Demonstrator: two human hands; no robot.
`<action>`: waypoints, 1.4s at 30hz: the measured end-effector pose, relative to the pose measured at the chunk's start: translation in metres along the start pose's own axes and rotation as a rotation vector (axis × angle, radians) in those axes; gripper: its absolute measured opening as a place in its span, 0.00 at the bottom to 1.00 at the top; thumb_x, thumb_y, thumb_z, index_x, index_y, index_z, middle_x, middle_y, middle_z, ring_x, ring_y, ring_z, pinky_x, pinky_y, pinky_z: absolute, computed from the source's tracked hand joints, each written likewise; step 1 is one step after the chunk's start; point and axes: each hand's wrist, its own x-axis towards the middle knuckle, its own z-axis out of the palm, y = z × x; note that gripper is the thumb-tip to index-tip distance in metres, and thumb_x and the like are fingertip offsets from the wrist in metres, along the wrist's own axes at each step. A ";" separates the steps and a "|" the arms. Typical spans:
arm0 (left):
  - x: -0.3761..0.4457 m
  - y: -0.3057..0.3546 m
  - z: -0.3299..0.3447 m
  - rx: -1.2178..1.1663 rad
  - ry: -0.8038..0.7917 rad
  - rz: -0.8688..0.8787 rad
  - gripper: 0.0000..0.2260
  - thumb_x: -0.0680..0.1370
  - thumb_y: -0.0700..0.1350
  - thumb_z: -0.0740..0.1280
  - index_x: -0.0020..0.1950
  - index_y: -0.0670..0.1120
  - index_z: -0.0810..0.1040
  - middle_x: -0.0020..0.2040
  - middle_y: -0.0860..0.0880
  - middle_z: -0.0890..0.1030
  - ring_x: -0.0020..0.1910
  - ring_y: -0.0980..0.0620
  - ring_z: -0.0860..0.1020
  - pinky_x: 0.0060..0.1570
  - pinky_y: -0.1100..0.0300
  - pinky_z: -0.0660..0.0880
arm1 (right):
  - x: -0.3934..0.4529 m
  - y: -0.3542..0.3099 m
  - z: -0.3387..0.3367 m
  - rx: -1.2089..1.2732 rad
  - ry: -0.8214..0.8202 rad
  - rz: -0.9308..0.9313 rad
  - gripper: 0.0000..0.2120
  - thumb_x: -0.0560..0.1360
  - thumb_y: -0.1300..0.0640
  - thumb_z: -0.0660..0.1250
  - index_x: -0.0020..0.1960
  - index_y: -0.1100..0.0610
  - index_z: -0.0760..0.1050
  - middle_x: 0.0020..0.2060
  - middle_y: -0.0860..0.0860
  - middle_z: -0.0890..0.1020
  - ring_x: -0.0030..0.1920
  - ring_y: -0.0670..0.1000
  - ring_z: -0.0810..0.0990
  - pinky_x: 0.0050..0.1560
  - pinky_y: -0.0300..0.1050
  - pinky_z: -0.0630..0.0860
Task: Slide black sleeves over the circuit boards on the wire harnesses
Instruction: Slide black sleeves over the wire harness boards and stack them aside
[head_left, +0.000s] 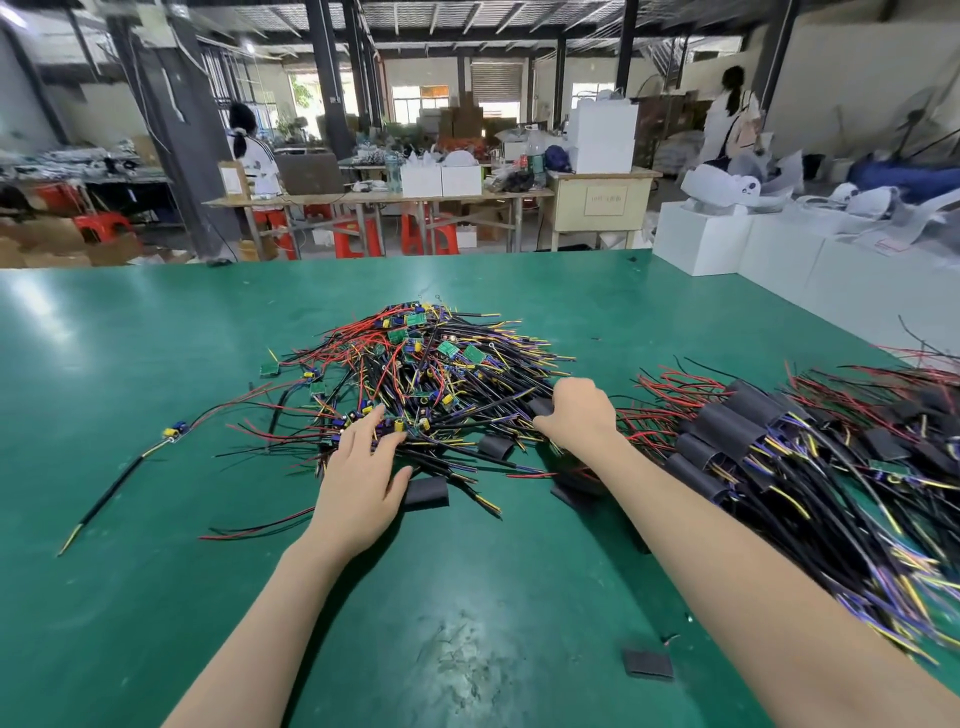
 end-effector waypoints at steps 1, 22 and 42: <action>0.000 -0.001 0.000 -0.016 0.006 0.006 0.18 0.80 0.47 0.65 0.69 0.43 0.71 0.76 0.43 0.62 0.74 0.42 0.60 0.71 0.49 0.59 | 0.000 0.000 0.000 0.027 0.007 0.019 0.17 0.69 0.54 0.68 0.31 0.57 0.61 0.31 0.52 0.70 0.37 0.57 0.73 0.37 0.42 0.69; 0.000 -0.005 -0.006 -0.156 0.074 -0.089 0.13 0.76 0.41 0.71 0.58 0.40 0.75 0.51 0.44 0.79 0.52 0.41 0.73 0.52 0.48 0.70 | -0.092 0.023 -0.004 0.494 0.317 -0.587 0.18 0.68 0.60 0.73 0.57 0.58 0.80 0.46 0.49 0.80 0.46 0.49 0.79 0.47 0.48 0.78; -0.001 0.002 -0.019 -0.180 0.132 -0.149 0.03 0.78 0.39 0.67 0.46 0.41 0.79 0.42 0.45 0.81 0.43 0.43 0.77 0.45 0.52 0.71 | -0.095 0.034 -0.011 0.413 0.280 -0.519 0.17 0.66 0.59 0.73 0.55 0.55 0.80 0.45 0.48 0.81 0.47 0.50 0.79 0.50 0.48 0.77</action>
